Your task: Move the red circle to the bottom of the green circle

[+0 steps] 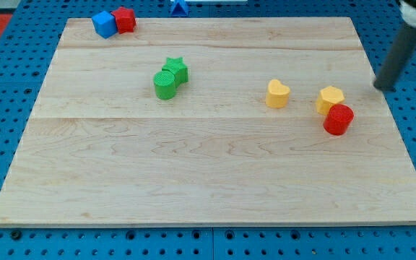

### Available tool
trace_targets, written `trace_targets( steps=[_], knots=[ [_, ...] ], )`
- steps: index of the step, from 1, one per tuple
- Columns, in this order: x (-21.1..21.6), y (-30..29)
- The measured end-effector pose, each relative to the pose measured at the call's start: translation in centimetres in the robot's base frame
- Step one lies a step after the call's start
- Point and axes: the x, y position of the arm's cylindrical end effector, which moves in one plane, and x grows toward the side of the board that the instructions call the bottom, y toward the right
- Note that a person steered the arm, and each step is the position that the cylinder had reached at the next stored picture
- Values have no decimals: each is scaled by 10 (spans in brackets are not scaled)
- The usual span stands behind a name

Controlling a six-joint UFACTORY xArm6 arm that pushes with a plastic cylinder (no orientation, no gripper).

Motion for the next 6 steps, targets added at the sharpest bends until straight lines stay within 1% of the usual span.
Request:
trace_targets(
  steps=[1,2,3,4,5,6],
  knots=[
    [52,-40],
    [54,-131],
    [50,-79],
    [7,-81],
    [9,-162],
    [47,-185]
  ],
)
